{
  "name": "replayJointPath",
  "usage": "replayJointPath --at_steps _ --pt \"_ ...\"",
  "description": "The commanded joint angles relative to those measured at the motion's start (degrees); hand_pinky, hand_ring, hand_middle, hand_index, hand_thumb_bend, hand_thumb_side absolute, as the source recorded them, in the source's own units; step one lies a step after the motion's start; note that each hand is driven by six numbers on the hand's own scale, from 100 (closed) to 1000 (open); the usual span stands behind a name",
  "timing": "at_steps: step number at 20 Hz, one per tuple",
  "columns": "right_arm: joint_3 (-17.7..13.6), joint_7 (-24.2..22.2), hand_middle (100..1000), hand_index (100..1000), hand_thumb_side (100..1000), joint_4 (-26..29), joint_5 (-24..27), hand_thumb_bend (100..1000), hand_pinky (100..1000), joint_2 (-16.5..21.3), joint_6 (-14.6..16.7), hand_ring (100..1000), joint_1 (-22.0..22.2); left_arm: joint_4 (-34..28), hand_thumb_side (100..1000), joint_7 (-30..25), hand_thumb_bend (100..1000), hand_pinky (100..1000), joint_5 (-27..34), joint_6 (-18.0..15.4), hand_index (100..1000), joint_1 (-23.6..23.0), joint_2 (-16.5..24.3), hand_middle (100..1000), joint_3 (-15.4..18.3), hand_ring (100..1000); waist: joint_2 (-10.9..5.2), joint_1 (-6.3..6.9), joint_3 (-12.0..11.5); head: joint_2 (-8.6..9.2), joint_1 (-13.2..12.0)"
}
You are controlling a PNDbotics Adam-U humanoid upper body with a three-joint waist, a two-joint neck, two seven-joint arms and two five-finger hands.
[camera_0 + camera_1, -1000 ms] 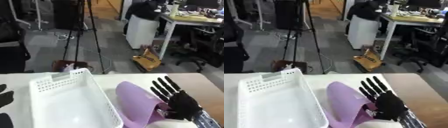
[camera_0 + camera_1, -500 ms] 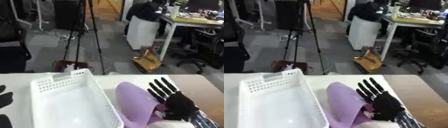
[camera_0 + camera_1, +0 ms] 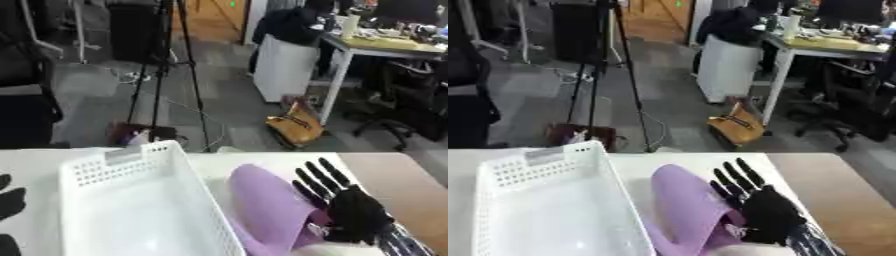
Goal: Pick up objects on the table and place them in the box.
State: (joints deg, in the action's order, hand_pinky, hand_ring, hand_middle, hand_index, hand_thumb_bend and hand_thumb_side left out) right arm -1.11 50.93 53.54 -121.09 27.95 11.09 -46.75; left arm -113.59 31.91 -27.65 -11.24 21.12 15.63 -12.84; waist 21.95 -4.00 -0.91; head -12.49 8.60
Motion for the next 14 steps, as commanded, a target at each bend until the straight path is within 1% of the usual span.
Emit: replayJointPath --at_steps 1,7,14 --pt "-0.25 0.77 940 1000 1000 0.26 0.09 204 941 1.06 -0.46 952 -0.89 -1.0 751 -0.29 100 746 0.24 -0.01 761 0.48 0.03 822 -0.13 783 -1.0 0.16 0.1 0.61 0.1" --pt "0.36 0.04 944 1000 1000 1.13 0.53 195 943 1.68 -0.84 955 -1.32 -1.0 751 -0.71 100 745 0.24 0.03 762 0.26 0.0 822 -0.18 785 -1.32 0.11 0.56 0.38 -0.15" --pt "0.92 0.45 943 1000 1000 0.8 0.7 186 943 2.27 -1.13 955 -1.82 -1.0 750 -0.89 100 745 0.29 0.02 762 0.24 -0.01 822 -0.1 786 -1.62 -0.05 0.63 0.4 -0.2"
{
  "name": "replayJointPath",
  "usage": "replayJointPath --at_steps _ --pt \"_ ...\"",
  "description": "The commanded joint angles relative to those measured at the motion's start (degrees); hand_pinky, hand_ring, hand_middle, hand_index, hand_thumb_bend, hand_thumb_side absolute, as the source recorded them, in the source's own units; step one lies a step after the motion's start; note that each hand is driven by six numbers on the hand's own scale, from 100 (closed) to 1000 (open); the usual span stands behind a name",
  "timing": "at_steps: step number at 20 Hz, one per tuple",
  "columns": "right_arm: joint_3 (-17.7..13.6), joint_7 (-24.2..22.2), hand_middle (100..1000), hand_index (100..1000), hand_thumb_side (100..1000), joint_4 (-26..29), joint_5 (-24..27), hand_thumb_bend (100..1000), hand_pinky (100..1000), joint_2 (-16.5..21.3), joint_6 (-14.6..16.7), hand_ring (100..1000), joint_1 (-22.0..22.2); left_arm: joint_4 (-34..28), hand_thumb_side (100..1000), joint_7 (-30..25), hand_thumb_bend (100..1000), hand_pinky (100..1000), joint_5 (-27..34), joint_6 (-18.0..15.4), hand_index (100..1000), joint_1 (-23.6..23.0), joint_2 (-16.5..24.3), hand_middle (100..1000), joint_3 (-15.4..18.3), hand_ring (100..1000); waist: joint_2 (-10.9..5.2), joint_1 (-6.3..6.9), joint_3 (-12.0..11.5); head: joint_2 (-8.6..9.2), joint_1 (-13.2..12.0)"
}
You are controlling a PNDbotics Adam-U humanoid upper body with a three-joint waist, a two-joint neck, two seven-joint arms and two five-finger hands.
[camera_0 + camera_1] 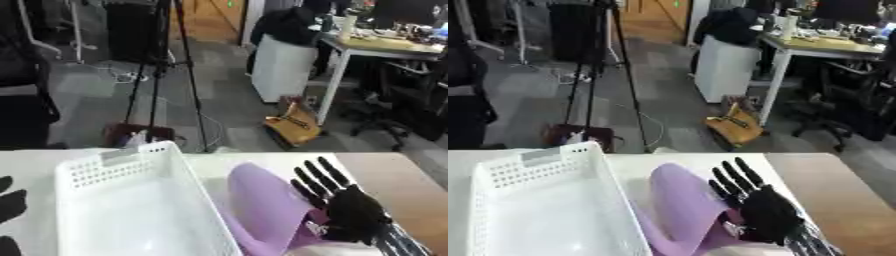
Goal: Pick up objects on the table and place them in the box.
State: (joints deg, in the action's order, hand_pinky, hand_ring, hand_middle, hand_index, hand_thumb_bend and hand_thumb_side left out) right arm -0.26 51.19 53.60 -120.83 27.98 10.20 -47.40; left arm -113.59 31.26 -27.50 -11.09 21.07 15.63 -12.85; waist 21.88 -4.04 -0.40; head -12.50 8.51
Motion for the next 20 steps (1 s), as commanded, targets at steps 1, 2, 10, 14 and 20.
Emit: replayJointPath --at_steps 1,2,10,14,20 --pt "0.12 0.24 943 1000 1000 0.66 0.41 185 943 2.26 -0.29 955 -1.22 -1.0 750 -0.26 100 745 0.14 -0.13 762 0.29 -0.01 822 -0.09 786 -1.56 -0.02 0.12 0.45 -0.09" --pt "0.14 0.29 943 1000 1000 0.58 0.4 185 943 2.27 -0.35 955 -1.26 -1.0 750 -0.27 100 745 0.14 -0.14 762 0.29 -0.02 822 -0.09 786 -1.56 -0.03 0.12 0.47 -0.08" --pt "0.33 -0.07 951 1000 1000 0.51 0.6 199 948 3.01 -0.59 962 -1.25 -1.0 751 -0.6 100 744 0.17 -0.16 762 0.26 0.02 823 -0.17 788 -1.59 -0.3 0.14 0.53 0.01" --pt "0.65 -1.45 962 1000 1000 0.48 0.22 222 955 3.37 -0.4 971 -1.34 -1.0 751 -0.65 100 744 0.18 -0.13 762 0.14 0.04 823 -0.15 788 -1.72 -0.4 0.19 0.46 -0.01" --pt "0.75 -4.81 980 1000 1000 1.21 0.19 270 966 3.9 0.46 983 -2.09 -1.0 751 -0.75 100 744 0.17 -0.09 762 -0.04 0.08 824 -0.18 789 -1.88 -0.52 0.31 0.45 0.1"
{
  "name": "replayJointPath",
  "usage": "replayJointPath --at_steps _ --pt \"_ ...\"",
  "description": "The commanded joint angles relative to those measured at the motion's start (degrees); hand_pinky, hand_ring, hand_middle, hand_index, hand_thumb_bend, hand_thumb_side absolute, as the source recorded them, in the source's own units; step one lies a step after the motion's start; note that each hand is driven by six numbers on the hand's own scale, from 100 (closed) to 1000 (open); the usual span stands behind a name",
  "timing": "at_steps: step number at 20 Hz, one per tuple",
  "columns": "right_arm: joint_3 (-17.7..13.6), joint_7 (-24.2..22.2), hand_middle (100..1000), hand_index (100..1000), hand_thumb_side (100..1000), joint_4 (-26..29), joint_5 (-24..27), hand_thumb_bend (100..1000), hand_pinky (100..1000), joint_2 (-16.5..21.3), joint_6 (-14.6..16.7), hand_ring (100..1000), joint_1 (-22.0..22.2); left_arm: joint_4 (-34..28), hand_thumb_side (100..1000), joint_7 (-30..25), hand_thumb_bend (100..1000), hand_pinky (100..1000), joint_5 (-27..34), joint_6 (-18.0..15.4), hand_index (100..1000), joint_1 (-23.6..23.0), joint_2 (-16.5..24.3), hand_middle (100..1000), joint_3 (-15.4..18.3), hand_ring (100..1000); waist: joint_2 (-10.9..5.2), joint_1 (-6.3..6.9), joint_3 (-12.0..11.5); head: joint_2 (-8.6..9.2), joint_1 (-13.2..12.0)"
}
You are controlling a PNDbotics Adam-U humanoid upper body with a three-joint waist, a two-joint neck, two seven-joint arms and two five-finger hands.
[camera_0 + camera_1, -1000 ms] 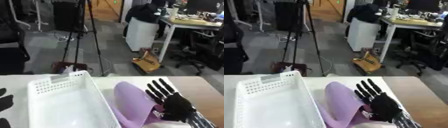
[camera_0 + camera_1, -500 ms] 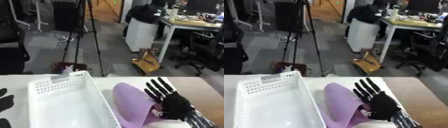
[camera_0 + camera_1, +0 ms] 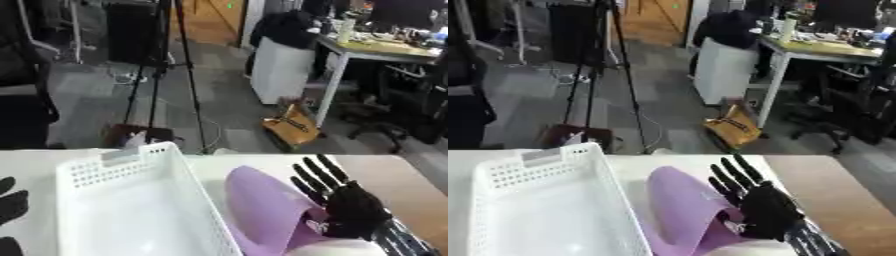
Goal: Pick up objects on the table and place them in the box.
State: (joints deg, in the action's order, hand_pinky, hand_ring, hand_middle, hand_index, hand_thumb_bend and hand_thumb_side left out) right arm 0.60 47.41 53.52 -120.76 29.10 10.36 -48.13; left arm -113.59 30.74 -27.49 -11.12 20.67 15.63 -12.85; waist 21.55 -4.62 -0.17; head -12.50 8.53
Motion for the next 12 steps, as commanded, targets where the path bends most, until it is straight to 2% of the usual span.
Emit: replayJointPath --at_steps 1,12 --pt "-0.03 -1.25 979 1000 1000 1.4 0.18 266 965 2.79 0.46 982 -1.44 -1.0 751 -0.28 100 744 0.15 -0.07 762 0.37 0.07 824 -0.2 789 -1.54 0.04 0.04 0.5 0.12" --pt "0.4 -1.24 976 1000 1000 0.24 -0.69 264 971 2.82 1.13 979 -2.6 -1.0 750 -0.6 100 744 0.14 -0.12 762 0.71 0.19 825 -0.39 791 -0.92 -0.33 -0.96 1.65 0.8"
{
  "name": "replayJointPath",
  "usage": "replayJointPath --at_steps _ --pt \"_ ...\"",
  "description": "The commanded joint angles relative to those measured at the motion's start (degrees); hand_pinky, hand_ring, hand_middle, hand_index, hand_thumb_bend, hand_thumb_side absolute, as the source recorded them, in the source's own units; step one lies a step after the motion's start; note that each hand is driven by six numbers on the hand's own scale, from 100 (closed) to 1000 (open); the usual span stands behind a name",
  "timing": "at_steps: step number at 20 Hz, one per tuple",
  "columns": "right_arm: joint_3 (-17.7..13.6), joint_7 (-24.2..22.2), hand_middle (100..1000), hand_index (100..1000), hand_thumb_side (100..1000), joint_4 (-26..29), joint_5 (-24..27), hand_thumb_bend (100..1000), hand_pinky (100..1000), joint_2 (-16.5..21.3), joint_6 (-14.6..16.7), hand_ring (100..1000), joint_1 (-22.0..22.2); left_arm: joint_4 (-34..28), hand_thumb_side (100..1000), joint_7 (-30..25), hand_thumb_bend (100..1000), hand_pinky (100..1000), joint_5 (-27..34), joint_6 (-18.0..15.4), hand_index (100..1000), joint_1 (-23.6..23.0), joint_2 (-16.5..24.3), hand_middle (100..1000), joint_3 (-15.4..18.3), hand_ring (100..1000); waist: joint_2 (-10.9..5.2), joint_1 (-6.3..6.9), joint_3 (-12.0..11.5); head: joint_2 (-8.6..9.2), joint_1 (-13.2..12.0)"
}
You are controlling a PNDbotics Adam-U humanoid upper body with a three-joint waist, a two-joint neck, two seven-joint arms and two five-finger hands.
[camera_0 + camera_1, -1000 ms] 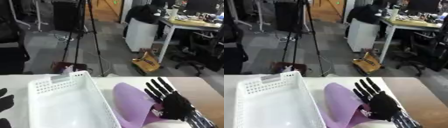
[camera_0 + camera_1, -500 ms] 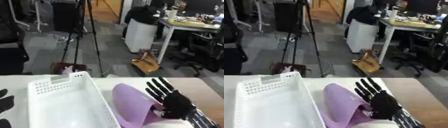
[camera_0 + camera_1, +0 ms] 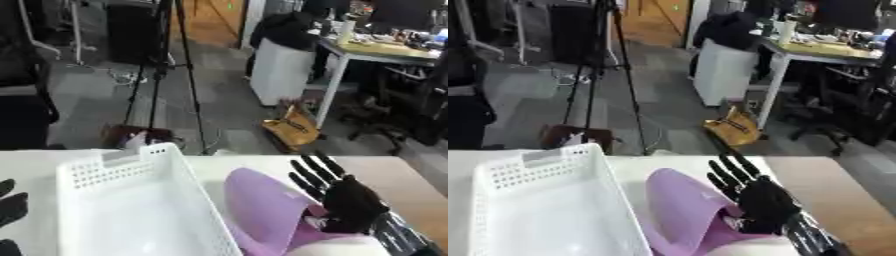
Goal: Pick up objects on the table and place them in the box.
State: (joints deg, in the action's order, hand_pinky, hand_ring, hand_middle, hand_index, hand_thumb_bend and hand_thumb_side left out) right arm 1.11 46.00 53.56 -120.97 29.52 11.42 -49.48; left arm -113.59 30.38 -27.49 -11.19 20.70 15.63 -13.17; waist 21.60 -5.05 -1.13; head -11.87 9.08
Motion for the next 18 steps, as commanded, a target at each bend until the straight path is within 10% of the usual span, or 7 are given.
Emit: replayJointPath --at_steps 1,18 --pt "-0.12 0.25 976 1000 1000 0.07 -0.56 264 971 2.39 0.08 979 -1.31 -1.0 750 -0.26 100 744 0.14 -0.05 762 0.69 0.2 825 -0.08 791 -0.94 0.09 -0.05 1.07 0.27" --pt "0.01 3.24 913 994 1000 -0.58 -0.33 149 949 1.64 0.47 954 -1.36 -1.0 750 -0.49 100 745 0.07 -0.08 762 1.18 0.2 826 -0.31 791 -0.17 -0.26 -0.82 2.22 0.74"
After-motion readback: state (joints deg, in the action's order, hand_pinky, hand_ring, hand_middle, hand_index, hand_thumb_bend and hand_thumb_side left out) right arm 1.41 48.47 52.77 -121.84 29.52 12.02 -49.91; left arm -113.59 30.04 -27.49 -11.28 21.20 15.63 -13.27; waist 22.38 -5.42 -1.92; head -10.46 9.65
